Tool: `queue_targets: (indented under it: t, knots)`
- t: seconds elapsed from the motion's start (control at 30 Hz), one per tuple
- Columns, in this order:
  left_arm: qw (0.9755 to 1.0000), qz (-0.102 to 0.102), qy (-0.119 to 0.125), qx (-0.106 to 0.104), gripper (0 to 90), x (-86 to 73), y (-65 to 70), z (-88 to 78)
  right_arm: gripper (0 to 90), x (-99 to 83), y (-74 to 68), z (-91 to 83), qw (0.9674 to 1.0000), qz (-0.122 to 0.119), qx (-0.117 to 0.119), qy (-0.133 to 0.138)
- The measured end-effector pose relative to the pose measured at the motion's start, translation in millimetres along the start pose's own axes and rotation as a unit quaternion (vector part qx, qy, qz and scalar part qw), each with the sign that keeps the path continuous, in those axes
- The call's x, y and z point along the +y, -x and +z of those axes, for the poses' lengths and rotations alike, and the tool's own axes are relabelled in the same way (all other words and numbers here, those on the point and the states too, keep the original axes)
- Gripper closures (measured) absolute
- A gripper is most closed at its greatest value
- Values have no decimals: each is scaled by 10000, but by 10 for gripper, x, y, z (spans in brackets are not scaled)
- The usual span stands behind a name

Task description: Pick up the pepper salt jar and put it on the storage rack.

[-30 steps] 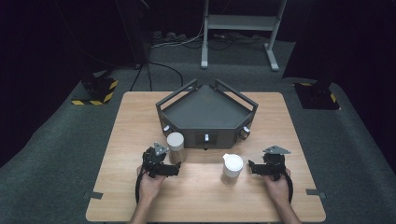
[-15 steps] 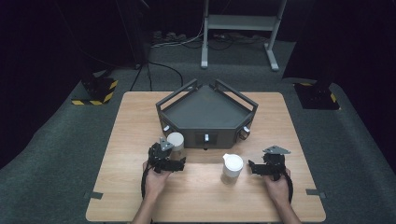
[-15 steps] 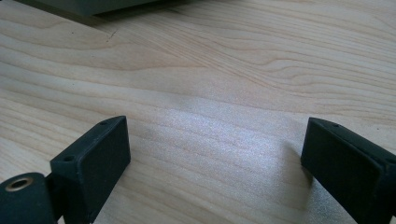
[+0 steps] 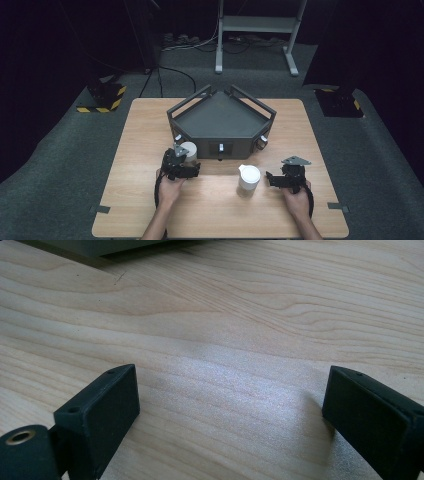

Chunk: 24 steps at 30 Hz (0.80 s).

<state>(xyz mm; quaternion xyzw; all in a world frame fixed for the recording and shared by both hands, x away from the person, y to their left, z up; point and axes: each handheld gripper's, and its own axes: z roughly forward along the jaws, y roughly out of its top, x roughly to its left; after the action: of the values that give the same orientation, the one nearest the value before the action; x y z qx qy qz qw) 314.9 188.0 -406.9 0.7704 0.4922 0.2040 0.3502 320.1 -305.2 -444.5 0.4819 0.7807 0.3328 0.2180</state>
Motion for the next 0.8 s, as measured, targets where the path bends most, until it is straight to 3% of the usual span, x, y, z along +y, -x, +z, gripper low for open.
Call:
queue_targets:
  t: [0.8]
  knots:
    - [9999, -70, 107, 73, 256, 46, 65, 53, 76, 0, -1, 0, 10000, 7, 0, -1]
